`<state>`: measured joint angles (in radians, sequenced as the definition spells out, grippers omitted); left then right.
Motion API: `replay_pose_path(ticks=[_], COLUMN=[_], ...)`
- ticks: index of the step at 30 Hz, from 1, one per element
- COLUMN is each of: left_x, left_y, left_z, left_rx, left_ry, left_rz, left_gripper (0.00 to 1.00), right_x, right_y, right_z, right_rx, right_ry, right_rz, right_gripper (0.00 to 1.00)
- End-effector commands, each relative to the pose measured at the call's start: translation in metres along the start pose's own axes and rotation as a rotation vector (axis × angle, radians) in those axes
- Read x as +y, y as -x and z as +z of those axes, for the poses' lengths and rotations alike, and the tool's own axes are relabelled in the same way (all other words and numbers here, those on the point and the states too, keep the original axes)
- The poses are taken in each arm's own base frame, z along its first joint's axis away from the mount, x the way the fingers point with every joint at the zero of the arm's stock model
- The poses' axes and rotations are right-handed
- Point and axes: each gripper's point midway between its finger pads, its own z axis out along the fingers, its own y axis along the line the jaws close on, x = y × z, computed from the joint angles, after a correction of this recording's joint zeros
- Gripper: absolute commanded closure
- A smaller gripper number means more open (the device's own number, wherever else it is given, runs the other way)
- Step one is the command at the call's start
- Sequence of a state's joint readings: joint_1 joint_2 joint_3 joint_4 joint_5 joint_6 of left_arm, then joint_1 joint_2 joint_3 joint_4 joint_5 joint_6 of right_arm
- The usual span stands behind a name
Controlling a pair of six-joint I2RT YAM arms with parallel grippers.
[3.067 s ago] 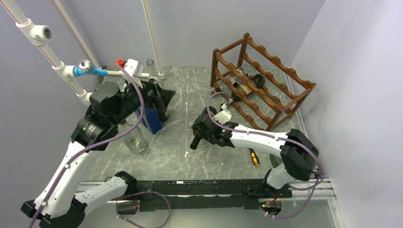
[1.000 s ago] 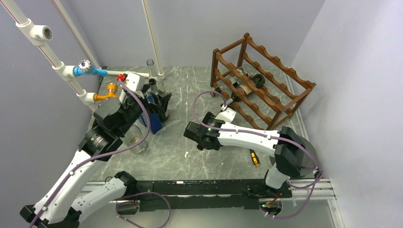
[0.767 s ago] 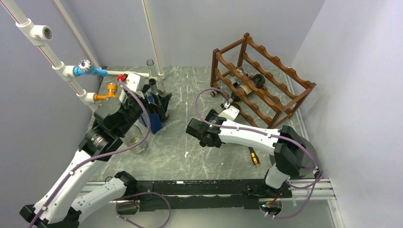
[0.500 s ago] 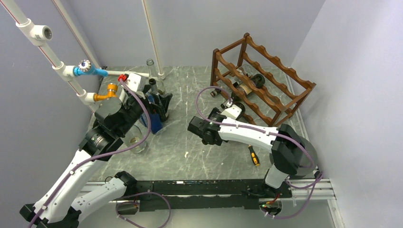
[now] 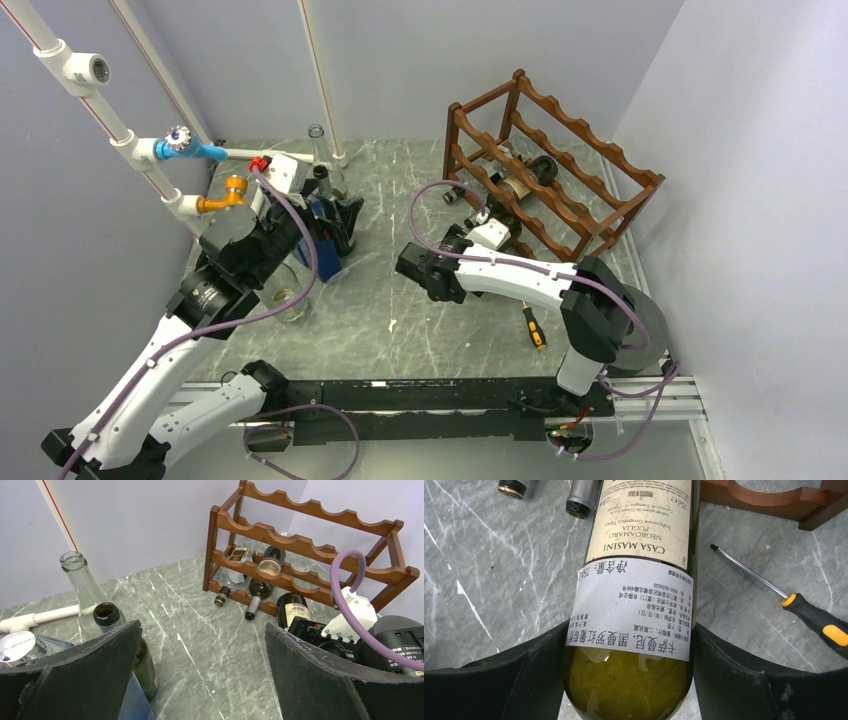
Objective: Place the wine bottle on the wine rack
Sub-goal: Place the wine bottle in the wine rack.
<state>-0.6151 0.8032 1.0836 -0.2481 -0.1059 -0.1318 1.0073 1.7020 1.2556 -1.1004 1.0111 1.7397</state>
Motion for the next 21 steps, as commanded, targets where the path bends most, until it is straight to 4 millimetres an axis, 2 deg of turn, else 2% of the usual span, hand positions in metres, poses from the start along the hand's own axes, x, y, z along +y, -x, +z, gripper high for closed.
replay_pose_path(ticks=[1,12,21], left_x=[-0.002,-0.002,-0.007], left_y=[0.01,0.012,0.012], left_z=[0.002,0.001,0.001], left_rx=[-0.032,-0.037,-0.037], left_ry=[-0.007,-0.007,-0.028], left_rz=[0.003,0.003,-0.004], left_gripper=[0.01,0.01,0.0], right_x=[0.002,-0.013,-0.013], right_y=[0.033,0.033,0.036], right_z=[0.005,0.015,0.021], right_rx=[-0.126,-0.142,-0.173], right_ry=[0.01,-0.042,-0.062], right_rz=[0.028,0.013,-0.004], right_gripper=[1.0,1.0,1.0])
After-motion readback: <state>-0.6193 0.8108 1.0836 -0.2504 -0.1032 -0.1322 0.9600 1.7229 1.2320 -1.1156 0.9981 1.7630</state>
